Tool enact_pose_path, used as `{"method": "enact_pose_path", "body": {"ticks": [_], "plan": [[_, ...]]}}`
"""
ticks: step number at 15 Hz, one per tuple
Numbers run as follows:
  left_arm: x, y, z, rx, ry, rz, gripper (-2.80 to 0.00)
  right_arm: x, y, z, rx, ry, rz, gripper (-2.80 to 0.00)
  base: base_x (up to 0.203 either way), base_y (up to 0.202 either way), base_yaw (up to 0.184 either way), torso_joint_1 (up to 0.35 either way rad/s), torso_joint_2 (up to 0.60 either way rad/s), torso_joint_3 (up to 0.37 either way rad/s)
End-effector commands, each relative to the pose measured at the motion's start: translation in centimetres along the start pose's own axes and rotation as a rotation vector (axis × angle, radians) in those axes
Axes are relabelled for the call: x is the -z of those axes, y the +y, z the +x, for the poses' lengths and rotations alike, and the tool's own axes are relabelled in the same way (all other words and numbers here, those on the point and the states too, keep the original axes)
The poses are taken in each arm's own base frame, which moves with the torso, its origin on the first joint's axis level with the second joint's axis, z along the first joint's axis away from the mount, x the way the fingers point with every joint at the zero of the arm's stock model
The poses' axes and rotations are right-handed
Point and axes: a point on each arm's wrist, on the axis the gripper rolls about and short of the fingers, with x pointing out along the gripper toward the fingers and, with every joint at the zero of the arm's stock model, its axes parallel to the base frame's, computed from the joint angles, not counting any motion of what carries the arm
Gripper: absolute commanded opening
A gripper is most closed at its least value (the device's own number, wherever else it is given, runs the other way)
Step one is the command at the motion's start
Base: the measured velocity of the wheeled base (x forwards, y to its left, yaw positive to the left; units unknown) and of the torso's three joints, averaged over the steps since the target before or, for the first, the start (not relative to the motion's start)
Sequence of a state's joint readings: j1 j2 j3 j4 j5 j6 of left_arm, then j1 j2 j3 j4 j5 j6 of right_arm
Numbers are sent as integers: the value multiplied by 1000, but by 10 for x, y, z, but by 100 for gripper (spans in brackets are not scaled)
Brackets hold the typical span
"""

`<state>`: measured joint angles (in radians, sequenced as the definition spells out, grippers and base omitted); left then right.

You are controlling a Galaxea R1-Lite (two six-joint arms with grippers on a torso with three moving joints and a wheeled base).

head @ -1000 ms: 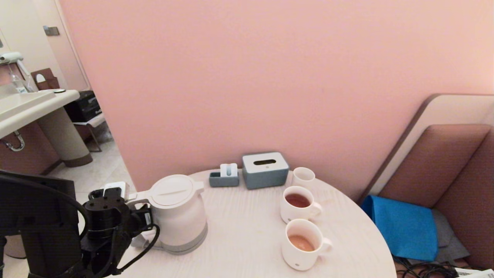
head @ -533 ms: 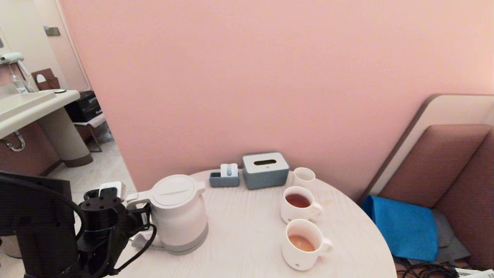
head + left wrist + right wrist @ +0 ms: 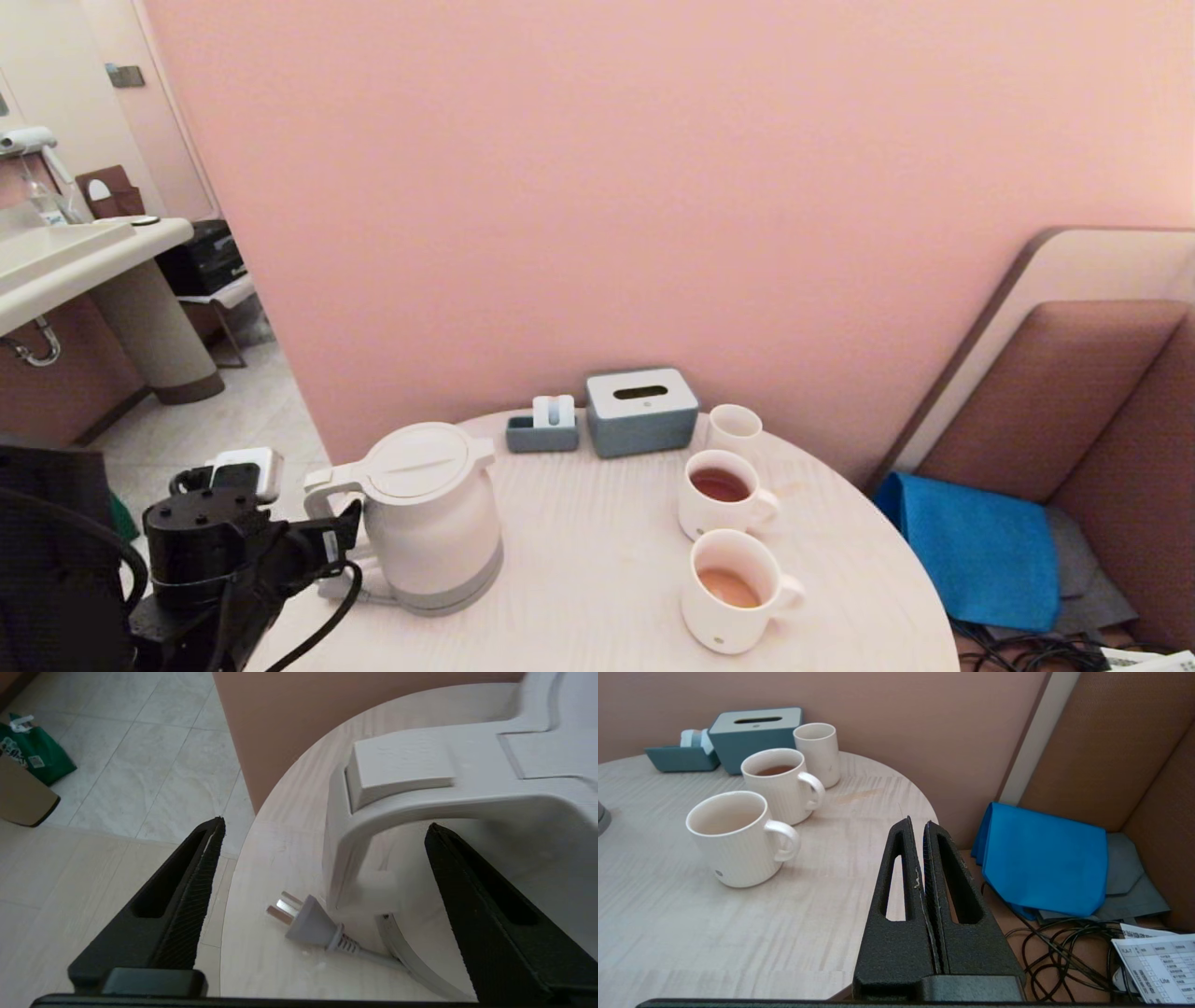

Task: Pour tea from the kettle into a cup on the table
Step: Put down the kettle on the table

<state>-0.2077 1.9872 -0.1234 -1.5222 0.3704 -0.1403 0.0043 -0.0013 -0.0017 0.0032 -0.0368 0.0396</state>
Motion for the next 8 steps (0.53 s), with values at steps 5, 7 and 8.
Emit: {"method": "enact_pose_path", "body": {"ticks": [5, 7, 8], "plan": [[-17, 11, -38, 75, -89, -6, 0, 0, 0, 0, 0, 0, 0, -280, 0, 0, 0, 0, 0, 0], [-21, 14, -46, 78, -116, -13, -280, 0, 0, 0, 0, 1, 0, -280, 0, 0, 0, 0, 0, 0], [-25, 15, -50, 79, -134, -20, -280, 0, 0, 0, 0, 1, 0, -280, 0, 0, 0, 0, 0, 0]]}}
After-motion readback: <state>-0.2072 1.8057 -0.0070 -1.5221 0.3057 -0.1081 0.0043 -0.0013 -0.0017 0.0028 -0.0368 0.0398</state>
